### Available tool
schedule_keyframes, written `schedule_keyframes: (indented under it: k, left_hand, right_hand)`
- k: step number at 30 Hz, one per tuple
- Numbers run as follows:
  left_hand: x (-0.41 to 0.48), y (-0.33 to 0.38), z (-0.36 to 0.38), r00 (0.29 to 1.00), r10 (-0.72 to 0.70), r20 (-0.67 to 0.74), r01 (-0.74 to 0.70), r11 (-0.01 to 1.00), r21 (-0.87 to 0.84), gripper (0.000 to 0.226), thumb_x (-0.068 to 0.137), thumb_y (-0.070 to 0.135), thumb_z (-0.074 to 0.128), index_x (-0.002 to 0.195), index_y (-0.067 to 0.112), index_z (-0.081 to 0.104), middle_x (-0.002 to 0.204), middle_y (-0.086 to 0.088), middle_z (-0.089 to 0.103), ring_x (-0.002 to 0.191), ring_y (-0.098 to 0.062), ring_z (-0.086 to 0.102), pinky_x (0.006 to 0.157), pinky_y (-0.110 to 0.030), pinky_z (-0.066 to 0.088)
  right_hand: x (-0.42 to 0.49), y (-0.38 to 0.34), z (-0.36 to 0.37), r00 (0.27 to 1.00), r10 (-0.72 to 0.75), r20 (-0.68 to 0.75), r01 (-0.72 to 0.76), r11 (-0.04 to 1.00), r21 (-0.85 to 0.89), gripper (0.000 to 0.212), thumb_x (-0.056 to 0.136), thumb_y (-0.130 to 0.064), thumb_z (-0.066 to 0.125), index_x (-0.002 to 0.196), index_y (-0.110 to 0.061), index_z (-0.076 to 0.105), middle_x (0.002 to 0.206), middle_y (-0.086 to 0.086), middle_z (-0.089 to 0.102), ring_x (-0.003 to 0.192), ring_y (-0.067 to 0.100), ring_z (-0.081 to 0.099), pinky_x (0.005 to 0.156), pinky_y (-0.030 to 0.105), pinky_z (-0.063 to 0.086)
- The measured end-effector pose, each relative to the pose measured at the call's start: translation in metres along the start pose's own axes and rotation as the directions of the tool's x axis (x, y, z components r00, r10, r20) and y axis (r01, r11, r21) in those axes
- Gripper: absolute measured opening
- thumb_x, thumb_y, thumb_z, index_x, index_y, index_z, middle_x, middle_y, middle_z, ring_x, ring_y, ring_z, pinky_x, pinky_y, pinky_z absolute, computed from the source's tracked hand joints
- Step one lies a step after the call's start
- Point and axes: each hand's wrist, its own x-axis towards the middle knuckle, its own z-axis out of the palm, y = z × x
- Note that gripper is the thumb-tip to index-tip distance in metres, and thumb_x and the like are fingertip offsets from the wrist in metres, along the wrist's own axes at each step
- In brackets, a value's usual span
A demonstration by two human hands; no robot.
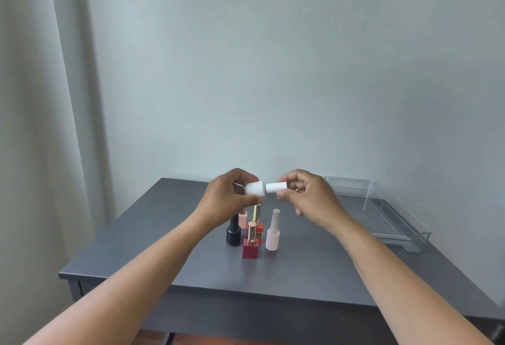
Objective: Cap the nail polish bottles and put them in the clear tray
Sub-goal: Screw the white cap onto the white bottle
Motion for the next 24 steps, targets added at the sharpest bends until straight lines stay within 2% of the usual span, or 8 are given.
schedule_keyframes:
  k: [3,9,12,15,17,19,21,24]
  left_hand:
    - [-0.0011,-0.0007,0.0005,1.000,0.010,0.000,-0.010,1.000,0.013,0.035,0.069,0.017,0.089,0.092,0.032,0.068,0.074,0.018,0.072,0.060,-0.014,0.069,0.057,-0.025,0.059]
    - [-0.0024,0.0021,0.0014,1.000,0.023,-0.002,-0.023,0.999,0.024,0.036,0.068,0.020,0.089,0.094,0.033,0.068,0.077,0.015,0.073,0.070,-0.030,0.071,0.065,-0.037,0.061]
    - [-0.0023,0.0026,0.0002,1.000,0.020,0.000,-0.020,0.999,0.026,0.036,0.068,0.020,0.090,0.094,0.033,0.068,0.077,0.013,0.073,0.066,-0.027,0.071,0.064,-0.034,0.060]
    - [-0.0027,0.0019,-0.0011,1.000,0.015,-0.004,-0.015,1.000,0.023,0.036,0.067,0.020,0.090,0.092,0.033,0.069,0.077,0.010,0.073,0.062,-0.012,0.069,0.059,-0.026,0.060]
    - [-0.0028,0.0008,-0.0014,1.000,0.015,-0.002,-0.015,1.000,0.019,0.035,0.068,0.018,0.090,0.093,0.032,0.069,0.081,0.008,0.073,0.065,-0.009,0.069,0.057,-0.023,0.058]
    - [-0.0027,-0.0004,-0.0011,1.000,0.013,0.002,-0.013,1.000,0.018,0.036,0.068,0.018,0.090,0.094,0.031,0.069,0.085,0.004,0.074,0.069,-0.016,0.072,0.059,-0.026,0.060]
    - [-0.0025,-0.0010,-0.0004,1.000,0.010,0.005,-0.010,1.000,0.017,0.036,0.068,0.019,0.090,0.095,0.031,0.069,0.085,0.004,0.074,0.070,-0.020,0.072,0.061,-0.031,0.061]
    - [-0.0026,-0.0009,0.0017,1.000,0.017,0.005,-0.017,1.000,0.006,0.035,0.068,0.016,0.089,0.092,0.031,0.069,0.080,0.008,0.073,0.063,-0.008,0.069,0.055,-0.023,0.057]
  right_hand:
    - [-0.0007,-0.0013,-0.0017,1.000,0.006,0.007,-0.006,1.000,0.017,0.005,0.091,-0.025,0.067,0.086,-0.023,0.066,0.071,-0.004,0.076,0.036,0.009,0.042,0.041,0.018,0.037]
    - [-0.0028,-0.0063,-0.0006,0.999,0.033,-0.016,-0.033,0.999,-0.025,0.047,0.093,-0.053,0.053,0.069,-0.015,0.066,0.056,0.001,0.071,0.033,0.012,0.041,0.039,0.017,0.037]
    - [-0.0013,-0.0062,-0.0016,0.997,0.079,0.002,-0.079,0.995,-0.066,0.058,0.091,-0.064,0.046,0.067,-0.015,0.067,0.054,0.004,0.070,0.033,0.014,0.043,0.040,0.019,0.039]
    - [-0.0011,-0.0048,-0.0038,0.996,0.083,0.039,-0.079,0.992,-0.094,0.058,0.083,-0.075,0.046,0.077,-0.020,0.065,0.064,-0.002,0.074,0.036,0.014,0.047,0.044,0.021,0.042]
    - [-0.0015,-0.0025,-0.0037,0.998,0.052,0.041,-0.049,0.996,-0.069,0.044,0.077,-0.069,0.062,0.099,-0.031,0.063,0.075,-0.010,0.074,0.038,0.010,0.050,0.047,0.021,0.045]
    - [-0.0010,0.0010,-0.0031,0.999,0.019,0.034,-0.017,0.998,-0.053,0.043,0.074,-0.048,0.078,0.112,-0.039,0.059,0.078,-0.013,0.070,0.039,0.005,0.050,0.048,0.018,0.045]
    - [-0.0004,0.0018,-0.0010,1.000,-0.006,0.029,0.007,0.999,-0.052,0.034,0.075,-0.028,0.082,0.102,-0.036,0.064,0.078,-0.011,0.067,0.039,0.005,0.048,0.047,0.020,0.045]
    - [-0.0004,-0.0001,0.0003,1.000,-0.007,-0.004,0.007,0.999,-0.038,0.016,0.081,-0.019,0.076,0.083,-0.032,0.068,0.075,-0.006,0.072,0.036,0.004,0.045,0.043,0.020,0.042]
